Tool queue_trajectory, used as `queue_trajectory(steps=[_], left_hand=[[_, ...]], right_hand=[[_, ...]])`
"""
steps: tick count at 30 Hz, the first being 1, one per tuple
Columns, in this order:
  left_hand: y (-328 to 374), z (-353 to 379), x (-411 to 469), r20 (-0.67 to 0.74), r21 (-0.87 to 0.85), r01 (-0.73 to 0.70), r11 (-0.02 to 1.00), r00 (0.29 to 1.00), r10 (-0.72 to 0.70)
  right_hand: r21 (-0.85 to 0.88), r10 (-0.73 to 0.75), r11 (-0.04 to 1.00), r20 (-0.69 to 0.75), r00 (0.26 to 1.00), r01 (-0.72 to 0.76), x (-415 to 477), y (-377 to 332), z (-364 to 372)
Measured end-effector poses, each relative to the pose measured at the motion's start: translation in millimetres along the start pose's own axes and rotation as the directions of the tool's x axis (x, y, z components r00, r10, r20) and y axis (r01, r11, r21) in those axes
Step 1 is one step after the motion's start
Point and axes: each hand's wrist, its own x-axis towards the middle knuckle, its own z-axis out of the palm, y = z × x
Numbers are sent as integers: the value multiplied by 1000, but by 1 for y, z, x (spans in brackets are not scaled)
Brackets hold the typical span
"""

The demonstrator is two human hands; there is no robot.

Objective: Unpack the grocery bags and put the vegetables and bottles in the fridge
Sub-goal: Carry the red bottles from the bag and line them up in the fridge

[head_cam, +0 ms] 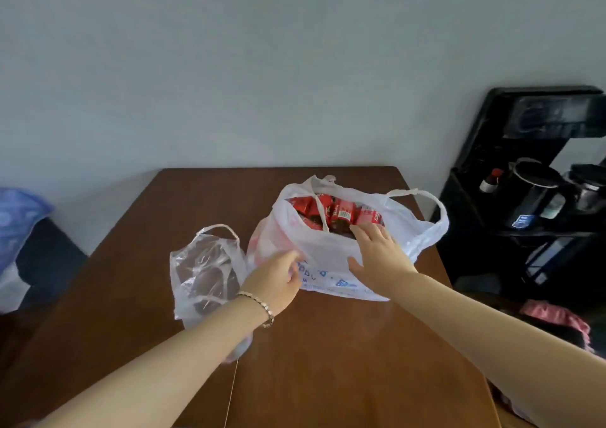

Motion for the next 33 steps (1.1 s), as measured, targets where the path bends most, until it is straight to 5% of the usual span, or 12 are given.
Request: queue_trajectory(steps=[4,9,14,16,19,21,24,27,31,33], left_hand=[[-12,-2,69,-40,-29,-157,987,987,156],[-25,25,167,309,221,-436,873,880,361],[-36,40,215,610,570,-491,659,790,61],[-43,37,218,534,549,-441,710,838,107],[-63,15,210,138,476,-341,810,939,314],[-94,2,204,-14,414,-189,890,977,214],[-140,-14,190,-19,483,129,866,990,-136],[-150,-8,179,96,554,151,819,965,-243],[-148,11,173,86,577,141,805,969,-231],[-155,17,178,77,580,-18,814,996,-33]], right_hand=[[-55,154,988,184,971,-146,44,11,36],[45,160,979,421,893,-197,63,9,45],[161,203,938,461,864,-306,69,20,59],[159,172,947,480,860,-278,74,28,67],[178,117,954,527,842,-243,84,29,72],[190,50,966,527,848,-174,95,26,76],[171,-39,983,559,828,-69,117,14,85],[109,-41,994,599,800,-31,147,-6,95],[368,12,917,367,930,-157,198,-31,109],[457,-24,880,312,950,-128,226,-46,115]])
